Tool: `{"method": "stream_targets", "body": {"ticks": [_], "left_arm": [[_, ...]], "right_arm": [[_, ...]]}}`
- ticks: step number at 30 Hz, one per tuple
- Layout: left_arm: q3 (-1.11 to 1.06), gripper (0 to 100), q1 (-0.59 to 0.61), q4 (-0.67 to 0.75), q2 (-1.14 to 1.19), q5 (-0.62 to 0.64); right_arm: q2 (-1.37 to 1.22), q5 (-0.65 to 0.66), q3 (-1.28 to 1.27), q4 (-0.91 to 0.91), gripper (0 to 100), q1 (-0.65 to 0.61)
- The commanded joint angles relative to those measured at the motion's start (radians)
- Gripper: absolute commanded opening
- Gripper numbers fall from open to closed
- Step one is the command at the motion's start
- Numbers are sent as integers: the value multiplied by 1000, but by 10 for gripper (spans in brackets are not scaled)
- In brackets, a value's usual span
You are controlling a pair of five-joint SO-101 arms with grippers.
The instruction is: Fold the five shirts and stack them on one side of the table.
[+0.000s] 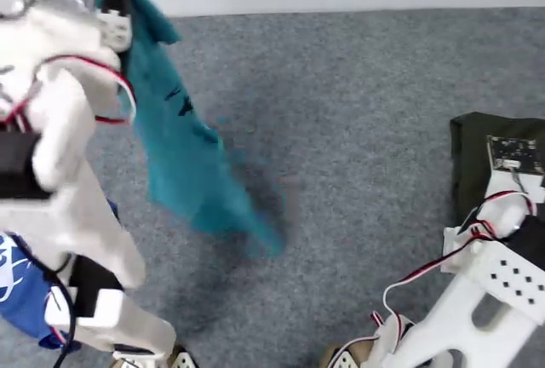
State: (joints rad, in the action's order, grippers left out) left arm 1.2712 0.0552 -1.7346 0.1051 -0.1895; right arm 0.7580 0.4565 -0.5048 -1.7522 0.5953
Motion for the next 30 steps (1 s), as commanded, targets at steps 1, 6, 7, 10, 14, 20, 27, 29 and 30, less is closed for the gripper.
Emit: {"method": "stream_targets", "body": {"ticks": [1,6,7,10,14,20,27,29,30], "left_arm": [[-209,2,126,-17,-34,5],[-518,2,249,-17,-31,-89],[-575,2,265,-17,-32,-124],[-728,2,318,-15,-34,-204],[-886,2,394,8,-23,-279],[-1044,58,479,95,-25,-331],[-1144,97,612,189,-23,-341],[-1156,126,632,186,-26,-367],[-1155,141,635,180,-29,-368]], "right_arm": [[21,9,6,-36,186,4],[19,11,6,-36,186,2],[19,11,6,-36,186,2],[18,11,5,-36,186,-15],[19,9,5,-36,186,-122],[12,3,6,-35,186,-409],[8,-57,6,59,186,-688],[8,-84,6,85,186,-717],[7,-98,5,91,186,-723]]}}
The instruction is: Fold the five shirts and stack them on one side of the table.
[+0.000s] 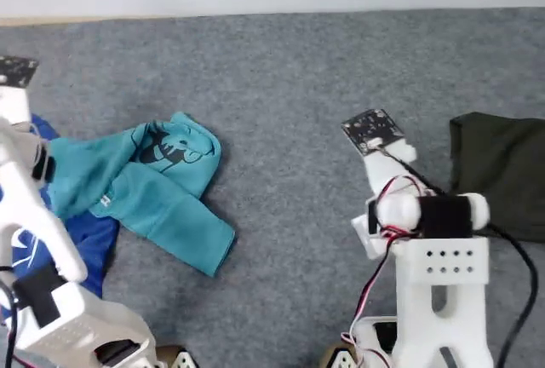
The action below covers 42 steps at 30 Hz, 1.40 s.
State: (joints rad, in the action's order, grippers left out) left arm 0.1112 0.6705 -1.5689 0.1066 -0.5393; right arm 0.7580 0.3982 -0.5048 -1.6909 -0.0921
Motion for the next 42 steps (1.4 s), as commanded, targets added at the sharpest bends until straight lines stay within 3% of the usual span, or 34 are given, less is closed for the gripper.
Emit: {"method": "stream_targets", "body": {"ticks": [1,7,13,17,23,29,42], "left_arm": [[10,154,20,8,-34,-18],[62,174,9,-6,-38,-20],[217,170,-91,-190,-40,-18],[211,169,-149,-186,-117,-15],[-42,139,-318,-186,-365,-18],[-354,103,-539,-184,-568,-18],[-771,43,-887,-74,-594,-15]], "right_arm": [[7,-54,5,35,186,-41],[-38,-68,-40,28,186,-35],[-41,-68,-44,13,186,-30],[-41,-66,-43,19,186,68],[-41,-63,-43,27,186,288],[-42,49,-46,59,186,470],[-51,192,-49,111,186,809]]}}
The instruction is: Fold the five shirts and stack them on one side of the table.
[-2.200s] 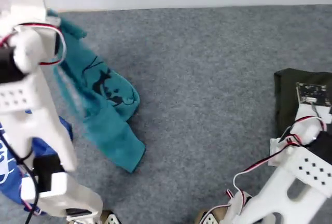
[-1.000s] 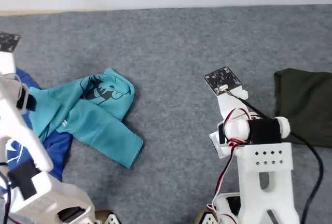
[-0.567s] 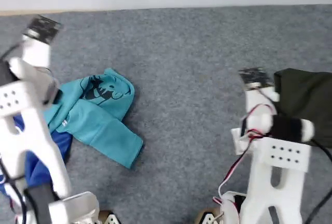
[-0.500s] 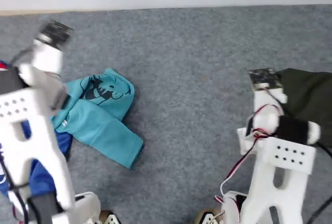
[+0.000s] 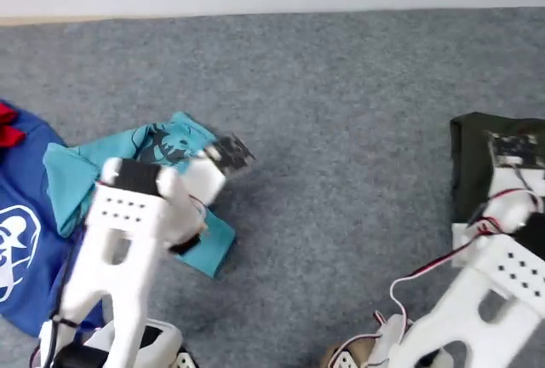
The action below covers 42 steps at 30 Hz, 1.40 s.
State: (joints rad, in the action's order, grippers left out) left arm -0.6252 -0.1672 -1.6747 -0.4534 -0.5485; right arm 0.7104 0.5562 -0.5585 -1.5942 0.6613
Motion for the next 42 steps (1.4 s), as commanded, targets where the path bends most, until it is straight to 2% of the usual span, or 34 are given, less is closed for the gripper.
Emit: {"method": "stream_targets", "body": {"ticks": [1,7,12,15,28,42], "left_arm": [[-58,43,-68,51,-32,-5],[-194,49,-112,150,-32,-5],[-275,110,-106,238,-32,-3],[-300,129,-110,292,-32,38],[-329,156,-114,371,-31,68],[-475,156,-112,546,-31,68]], "right_arm": [[-4,48,5,15,186,76],[-2,126,5,12,186,186],[5,173,5,2,186,251],[5,189,5,2,186,277],[5,195,5,2,186,275],[5,195,5,2,186,275]]}}
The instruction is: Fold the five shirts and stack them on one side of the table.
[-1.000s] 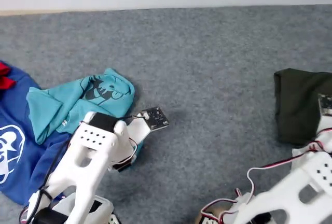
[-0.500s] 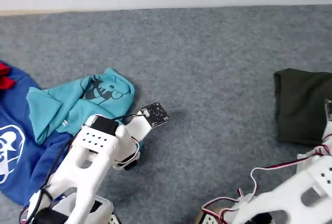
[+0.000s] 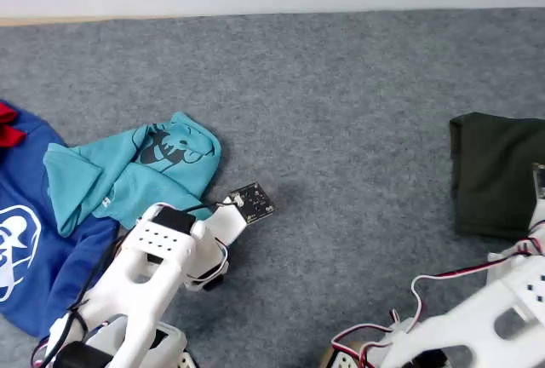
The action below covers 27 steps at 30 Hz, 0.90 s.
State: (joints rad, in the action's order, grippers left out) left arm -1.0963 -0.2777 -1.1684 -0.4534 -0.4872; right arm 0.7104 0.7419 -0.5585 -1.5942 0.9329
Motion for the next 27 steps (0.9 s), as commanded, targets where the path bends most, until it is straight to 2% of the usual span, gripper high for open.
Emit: {"method": "stream_targets", "body": {"ticks": [1,8,12,21,27], "left_arm": [[-7,156,-2,44,-31,6],[-13,152,5,64,-28,12],[-1,147,5,104,46,81],[174,8,-2,49,311,78],[196,3,-2,32,295,81]], "right_arm": [[5,9,5,2,186,4],[5,9,5,2,186,2],[5,9,5,2,186,-13],[5,9,5,2,186,-22],[5,9,5,2,186,-22]]}}
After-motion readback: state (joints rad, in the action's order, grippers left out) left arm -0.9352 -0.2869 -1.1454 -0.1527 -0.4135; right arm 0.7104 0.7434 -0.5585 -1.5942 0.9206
